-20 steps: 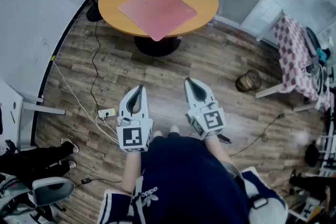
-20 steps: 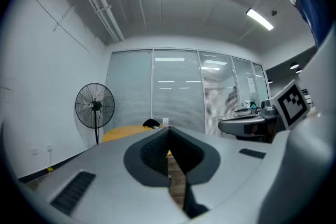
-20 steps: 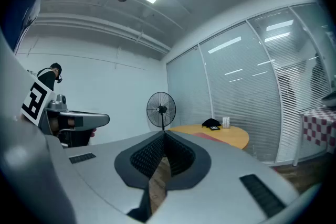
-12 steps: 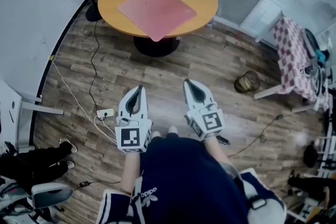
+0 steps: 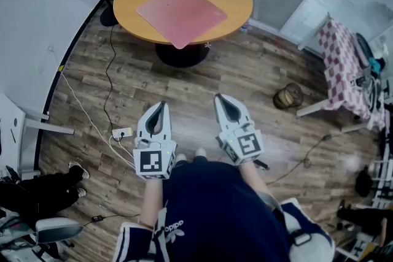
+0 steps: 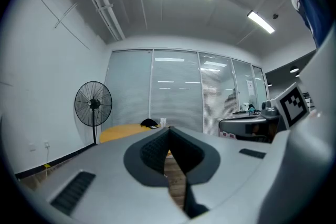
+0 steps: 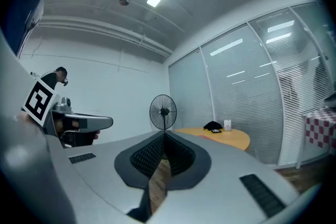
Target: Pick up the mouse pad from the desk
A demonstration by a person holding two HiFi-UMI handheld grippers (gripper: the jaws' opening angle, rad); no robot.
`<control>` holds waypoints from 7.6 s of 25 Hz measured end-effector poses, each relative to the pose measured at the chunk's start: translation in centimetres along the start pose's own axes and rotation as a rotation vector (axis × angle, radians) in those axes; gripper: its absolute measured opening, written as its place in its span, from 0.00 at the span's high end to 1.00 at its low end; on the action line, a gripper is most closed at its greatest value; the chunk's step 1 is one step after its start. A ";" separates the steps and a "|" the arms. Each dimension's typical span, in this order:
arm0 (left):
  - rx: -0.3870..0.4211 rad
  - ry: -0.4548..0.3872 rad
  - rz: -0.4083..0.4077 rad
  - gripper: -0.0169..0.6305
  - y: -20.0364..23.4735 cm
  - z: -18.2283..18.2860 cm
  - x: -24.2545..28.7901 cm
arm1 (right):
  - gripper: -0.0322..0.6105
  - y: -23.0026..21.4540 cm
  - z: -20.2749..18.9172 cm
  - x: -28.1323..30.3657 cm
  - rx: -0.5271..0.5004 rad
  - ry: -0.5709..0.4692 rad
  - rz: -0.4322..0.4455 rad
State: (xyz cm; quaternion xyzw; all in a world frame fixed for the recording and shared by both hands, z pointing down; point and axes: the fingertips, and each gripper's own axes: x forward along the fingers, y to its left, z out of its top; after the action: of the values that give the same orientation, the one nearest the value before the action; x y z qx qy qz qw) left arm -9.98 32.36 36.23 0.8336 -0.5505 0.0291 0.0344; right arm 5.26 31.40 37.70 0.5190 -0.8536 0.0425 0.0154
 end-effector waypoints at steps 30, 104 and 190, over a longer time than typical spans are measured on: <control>-0.037 0.025 -0.061 0.99 5.0 -0.5 9.6 | 0.95 -3.6 -2.4 8.8 0.005 0.054 0.045; -0.053 0.094 -0.038 0.99 16.1 1.3 40.5 | 0.95 -25.8 0.5 35.2 0.053 0.059 -0.011; -0.804 0.917 -0.406 0.94 9.6 -26.8 38.0 | 0.95 -21.1 -11.4 32.1 0.118 0.434 -0.059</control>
State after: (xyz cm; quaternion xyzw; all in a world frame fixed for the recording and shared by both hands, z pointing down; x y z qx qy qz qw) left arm -4.18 -3.82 66.43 0.7462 -0.2790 0.1669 0.5809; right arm 9.01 -5.61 52.50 0.5226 -0.8106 0.2026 0.1696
